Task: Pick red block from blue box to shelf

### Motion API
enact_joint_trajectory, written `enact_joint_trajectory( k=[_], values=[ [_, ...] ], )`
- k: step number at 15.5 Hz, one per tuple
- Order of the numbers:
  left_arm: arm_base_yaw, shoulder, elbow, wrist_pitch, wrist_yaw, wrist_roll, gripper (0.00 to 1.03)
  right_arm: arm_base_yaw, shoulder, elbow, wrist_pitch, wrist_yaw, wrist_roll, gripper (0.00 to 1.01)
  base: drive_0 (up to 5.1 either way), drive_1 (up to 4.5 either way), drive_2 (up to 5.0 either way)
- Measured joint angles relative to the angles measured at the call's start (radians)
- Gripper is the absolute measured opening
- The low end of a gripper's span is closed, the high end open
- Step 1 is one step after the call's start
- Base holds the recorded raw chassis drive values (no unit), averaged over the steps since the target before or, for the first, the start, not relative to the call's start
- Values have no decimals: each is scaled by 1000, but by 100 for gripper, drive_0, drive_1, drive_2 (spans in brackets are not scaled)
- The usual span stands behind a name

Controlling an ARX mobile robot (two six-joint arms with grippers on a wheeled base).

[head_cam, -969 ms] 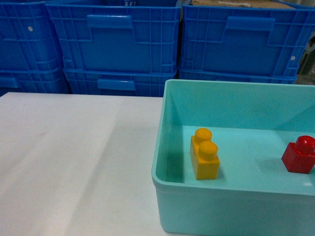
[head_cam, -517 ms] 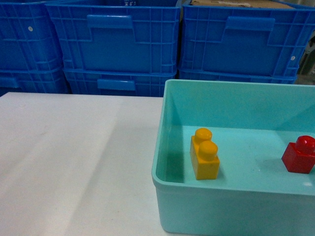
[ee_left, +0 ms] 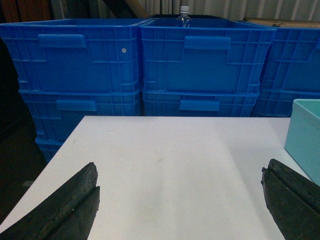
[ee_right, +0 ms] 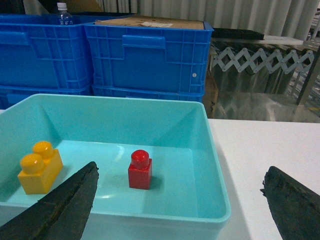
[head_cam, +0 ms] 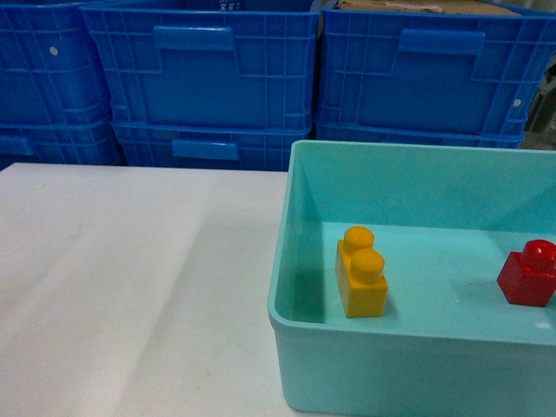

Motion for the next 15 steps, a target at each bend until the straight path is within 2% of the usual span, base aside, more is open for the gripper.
enact_joint_trajectory(
  k=[15],
  values=[
    [0,0,0,0,0,0,98,0,0,0,0,0,0,98,0,0,0]
  ],
)
